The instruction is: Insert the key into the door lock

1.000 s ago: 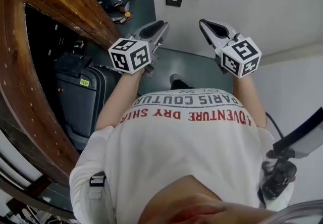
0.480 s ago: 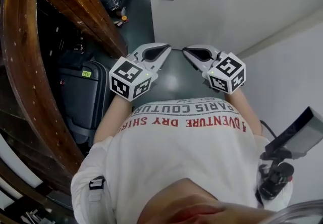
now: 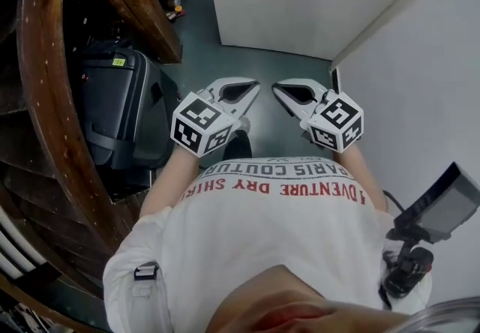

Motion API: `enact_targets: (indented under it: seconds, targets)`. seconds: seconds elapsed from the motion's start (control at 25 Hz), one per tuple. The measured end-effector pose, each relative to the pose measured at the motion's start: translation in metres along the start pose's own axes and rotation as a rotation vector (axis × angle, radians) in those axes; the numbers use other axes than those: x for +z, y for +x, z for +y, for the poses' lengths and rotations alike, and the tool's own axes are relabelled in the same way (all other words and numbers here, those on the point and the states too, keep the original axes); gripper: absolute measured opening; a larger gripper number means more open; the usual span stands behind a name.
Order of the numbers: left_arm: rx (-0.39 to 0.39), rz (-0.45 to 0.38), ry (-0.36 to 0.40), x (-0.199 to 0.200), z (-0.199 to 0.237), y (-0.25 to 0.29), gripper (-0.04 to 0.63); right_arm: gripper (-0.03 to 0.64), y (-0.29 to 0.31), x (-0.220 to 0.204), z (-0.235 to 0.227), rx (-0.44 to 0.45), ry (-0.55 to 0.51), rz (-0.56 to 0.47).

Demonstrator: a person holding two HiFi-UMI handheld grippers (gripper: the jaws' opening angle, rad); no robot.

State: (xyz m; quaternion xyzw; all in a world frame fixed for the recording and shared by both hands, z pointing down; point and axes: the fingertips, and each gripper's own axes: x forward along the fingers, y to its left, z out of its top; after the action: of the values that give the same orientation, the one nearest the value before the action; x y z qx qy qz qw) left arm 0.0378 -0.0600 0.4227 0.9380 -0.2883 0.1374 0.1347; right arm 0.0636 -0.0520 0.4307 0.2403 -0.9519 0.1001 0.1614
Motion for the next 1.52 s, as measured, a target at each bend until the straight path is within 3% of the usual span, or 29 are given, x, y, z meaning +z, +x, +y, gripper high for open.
enact_targets:
  seconds: [0.24, 0.48, 0.72, 1.52]
  targets:
    - [-0.033, 0.013, -0.002, -0.018, -0.128, -0.045, 0.002, 0.002, -0.087, -0.018, 0.094, -0.024, 0.007, 0.011]
    - [0.006, -0.034, 0.007, 0.001, -0.181, -0.093, 0.002, 0.002, -0.131, 0.010, 0.139, -0.061, -0.030, -0.046]
    - [0.048, -0.065, 0.038, 0.004, -0.199, -0.113, 0.002, 0.002, -0.145, 0.006, 0.157, -0.089, -0.081, -0.050]
    - [0.060, -0.057, 0.048, 0.011, -0.216, -0.121, 0.002, 0.002, -0.163, 0.020, 0.178, -0.061, -0.124, -0.072]
